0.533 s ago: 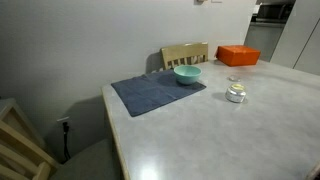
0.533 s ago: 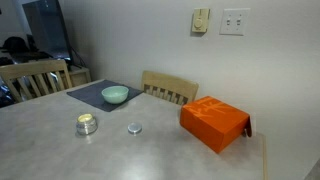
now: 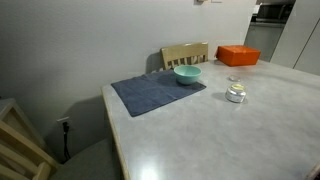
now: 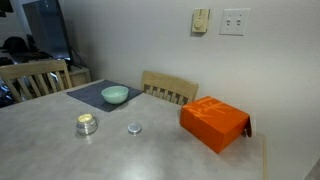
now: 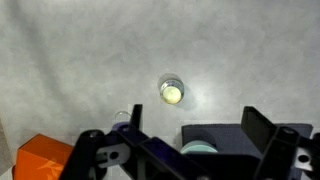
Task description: Close the silver container
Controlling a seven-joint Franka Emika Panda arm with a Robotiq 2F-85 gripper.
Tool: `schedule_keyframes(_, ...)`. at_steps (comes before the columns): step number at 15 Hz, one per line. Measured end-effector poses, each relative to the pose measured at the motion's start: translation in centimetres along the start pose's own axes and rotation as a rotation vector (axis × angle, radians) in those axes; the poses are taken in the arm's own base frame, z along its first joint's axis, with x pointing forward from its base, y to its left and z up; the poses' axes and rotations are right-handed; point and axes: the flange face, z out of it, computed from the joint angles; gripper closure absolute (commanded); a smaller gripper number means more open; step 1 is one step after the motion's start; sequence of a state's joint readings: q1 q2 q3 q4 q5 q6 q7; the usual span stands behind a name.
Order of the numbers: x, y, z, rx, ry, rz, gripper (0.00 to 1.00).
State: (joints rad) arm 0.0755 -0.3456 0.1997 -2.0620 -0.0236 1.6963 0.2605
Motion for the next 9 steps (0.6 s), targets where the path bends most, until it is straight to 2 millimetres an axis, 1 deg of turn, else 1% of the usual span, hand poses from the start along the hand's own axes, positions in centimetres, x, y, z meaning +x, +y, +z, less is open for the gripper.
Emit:
schedule_keyframes(6, 1.5, 2.8, -0.9, 0.033, 0.059, 0.051, 0.0)
schedule_keyframes(9, 2.5, 4.4, -0.7, 0.052, 0.06, 0.085, 0.0)
